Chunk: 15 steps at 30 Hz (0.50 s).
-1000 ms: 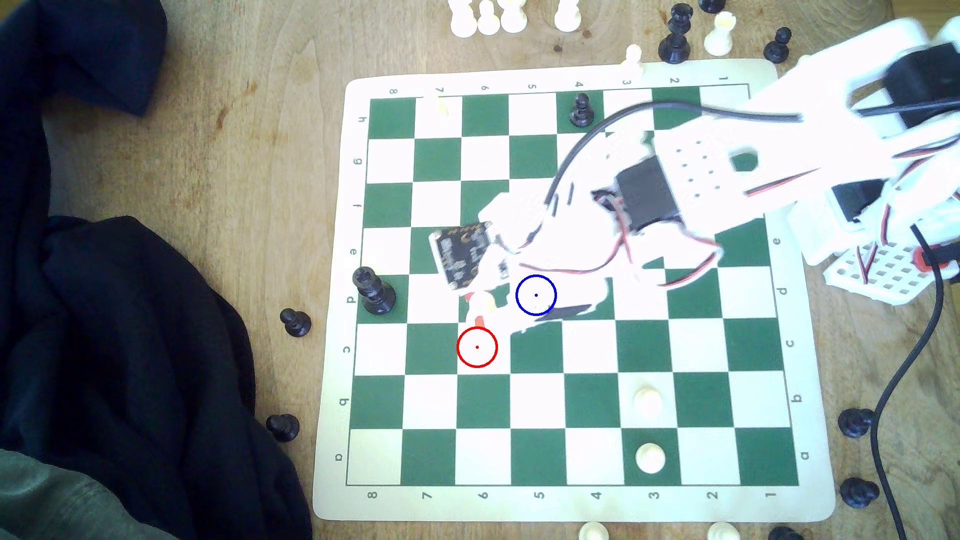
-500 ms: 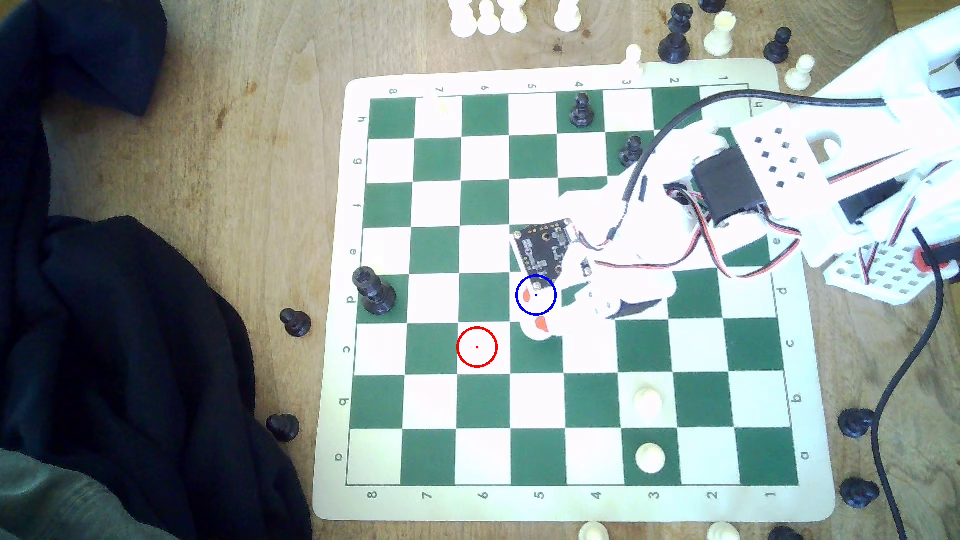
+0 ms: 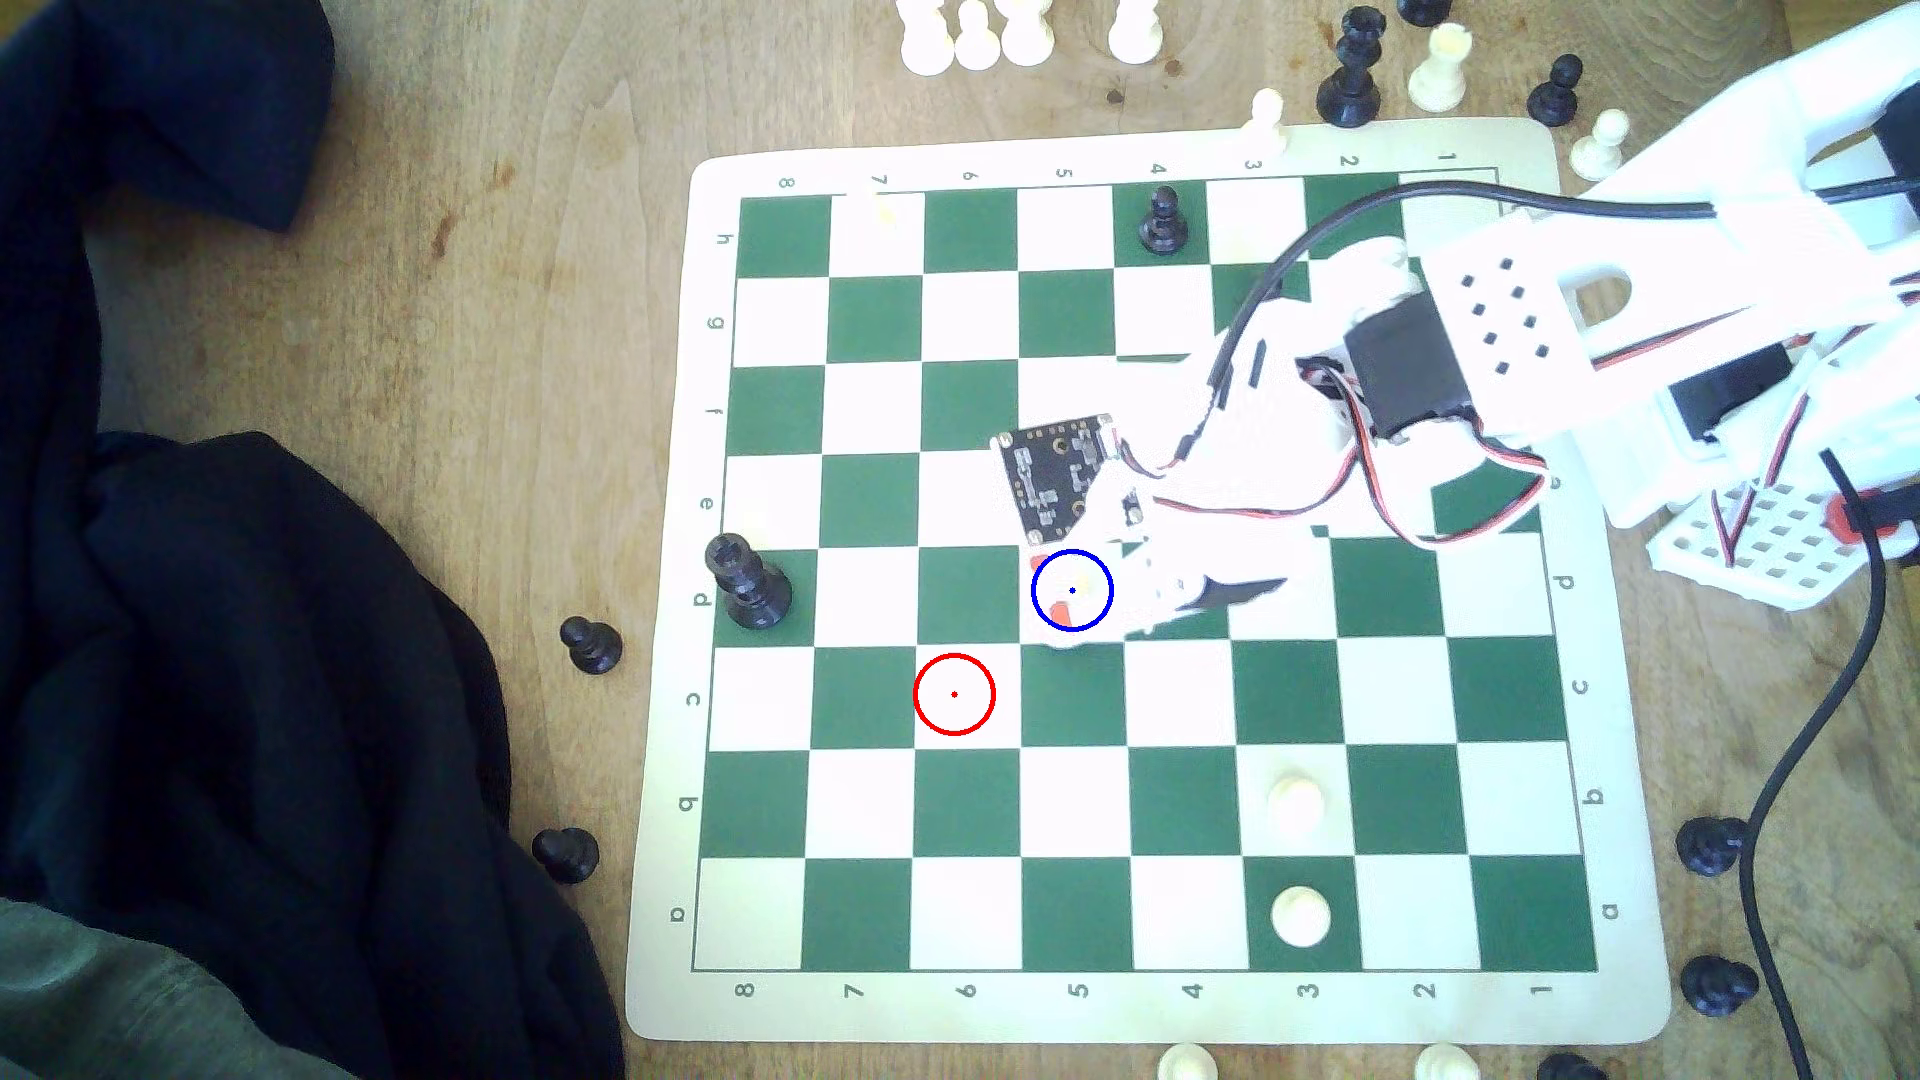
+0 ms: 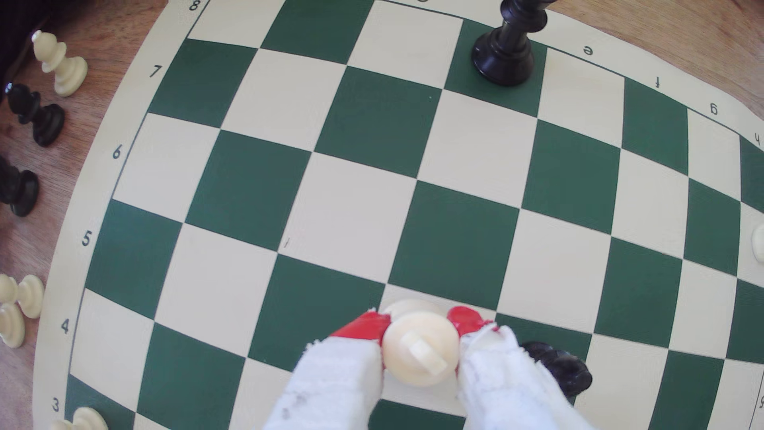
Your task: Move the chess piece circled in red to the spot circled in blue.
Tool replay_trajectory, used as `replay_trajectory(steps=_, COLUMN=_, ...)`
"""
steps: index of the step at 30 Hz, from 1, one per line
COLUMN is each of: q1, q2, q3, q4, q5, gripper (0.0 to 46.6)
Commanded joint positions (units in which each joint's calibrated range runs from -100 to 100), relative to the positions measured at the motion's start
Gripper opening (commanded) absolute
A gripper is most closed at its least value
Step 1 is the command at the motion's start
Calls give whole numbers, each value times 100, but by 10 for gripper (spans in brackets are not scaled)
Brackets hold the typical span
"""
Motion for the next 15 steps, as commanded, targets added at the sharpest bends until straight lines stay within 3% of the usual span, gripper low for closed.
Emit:
replay_trajectory(steps=1, q1=84, q2=-128, q3=31, q4=-104, q5=34, gripper=4)
replay_trajectory(steps=15, q1=201, q2=229, q3=94, q4=-374, q5=63, gripper=14)
